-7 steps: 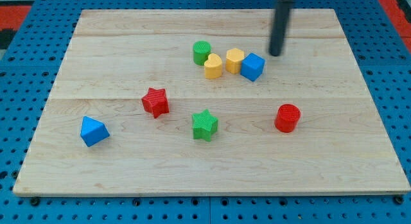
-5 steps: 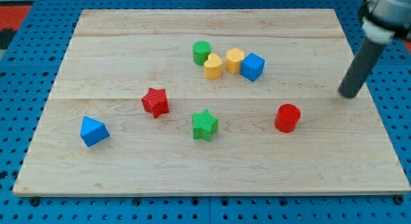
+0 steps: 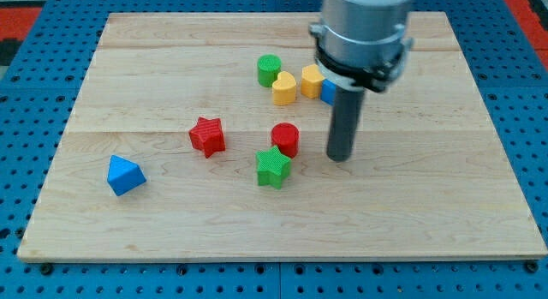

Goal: Slide red circle to bottom side of the yellow hexagon

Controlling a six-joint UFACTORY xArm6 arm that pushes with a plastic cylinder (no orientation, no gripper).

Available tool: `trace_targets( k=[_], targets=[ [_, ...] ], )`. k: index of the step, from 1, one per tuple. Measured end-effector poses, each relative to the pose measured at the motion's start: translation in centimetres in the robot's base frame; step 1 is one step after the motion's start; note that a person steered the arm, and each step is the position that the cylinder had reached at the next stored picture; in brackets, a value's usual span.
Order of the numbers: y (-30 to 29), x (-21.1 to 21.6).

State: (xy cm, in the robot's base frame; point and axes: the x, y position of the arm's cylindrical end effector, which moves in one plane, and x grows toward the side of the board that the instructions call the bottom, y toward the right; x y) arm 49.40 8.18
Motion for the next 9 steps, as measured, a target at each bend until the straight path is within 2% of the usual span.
trace_targets(
  k=[1, 3, 4, 7, 8, 9],
  targets=[
    [-7.1, -0.2],
    [-16.5, -3.9],
    [-15.9, -4.6],
    [-5.8, -6.1],
    [-5.3, -6.1],
    [-4.9, 2.2]
  ],
)
